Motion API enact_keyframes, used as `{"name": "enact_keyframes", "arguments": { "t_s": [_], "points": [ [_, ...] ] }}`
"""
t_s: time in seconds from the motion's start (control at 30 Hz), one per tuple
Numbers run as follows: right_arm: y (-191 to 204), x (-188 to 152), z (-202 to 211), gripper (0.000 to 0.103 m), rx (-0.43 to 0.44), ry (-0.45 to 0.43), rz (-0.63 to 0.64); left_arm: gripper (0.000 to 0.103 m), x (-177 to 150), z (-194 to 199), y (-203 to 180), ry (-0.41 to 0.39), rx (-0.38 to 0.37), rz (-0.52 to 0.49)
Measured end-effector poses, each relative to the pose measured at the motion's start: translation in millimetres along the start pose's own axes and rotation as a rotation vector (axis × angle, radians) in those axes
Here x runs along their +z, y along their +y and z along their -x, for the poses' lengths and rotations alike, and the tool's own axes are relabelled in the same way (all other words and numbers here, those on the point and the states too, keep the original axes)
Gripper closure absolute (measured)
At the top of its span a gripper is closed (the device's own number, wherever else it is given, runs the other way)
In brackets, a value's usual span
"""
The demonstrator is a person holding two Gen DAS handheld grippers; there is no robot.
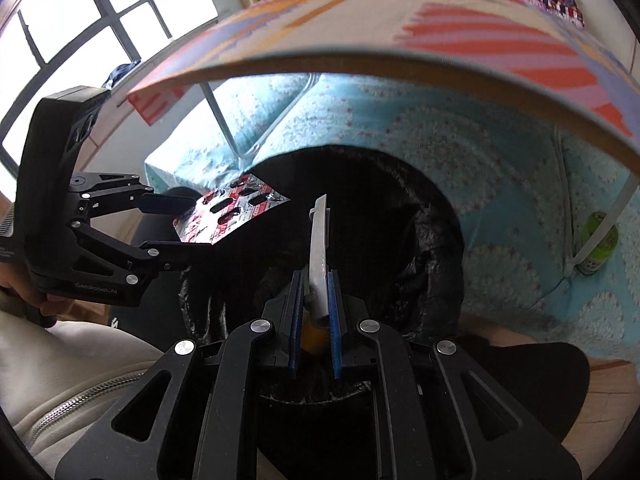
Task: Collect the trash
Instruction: 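Carry the blister pack and grey stick in both grippers over the trash bin, then open both grippers to drop the blister pack and stick into the bin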
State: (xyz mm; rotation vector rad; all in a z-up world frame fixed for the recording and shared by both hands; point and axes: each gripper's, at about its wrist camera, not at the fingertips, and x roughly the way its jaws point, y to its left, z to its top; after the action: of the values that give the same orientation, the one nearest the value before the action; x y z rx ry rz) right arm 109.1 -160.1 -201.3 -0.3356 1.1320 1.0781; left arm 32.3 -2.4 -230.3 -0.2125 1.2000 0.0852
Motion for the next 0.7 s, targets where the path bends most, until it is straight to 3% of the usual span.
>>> {"name": "enact_keyframes", "arguments": {
  "t_s": [0.33,0.7],
  "points": [
    [-3.3,-5.6,-37.2,0.091,-0.002,0.105,-0.022,0.044,3.1,-41.6,-11.6,0.082,-0.037,-0.026],
    [-7.1,-9.0,-46.5,0.091,0.021,0.122,-0.034,0.044,3.1,-52.0,-11.5,0.119,-0.064,-0.019]
  ]
}}
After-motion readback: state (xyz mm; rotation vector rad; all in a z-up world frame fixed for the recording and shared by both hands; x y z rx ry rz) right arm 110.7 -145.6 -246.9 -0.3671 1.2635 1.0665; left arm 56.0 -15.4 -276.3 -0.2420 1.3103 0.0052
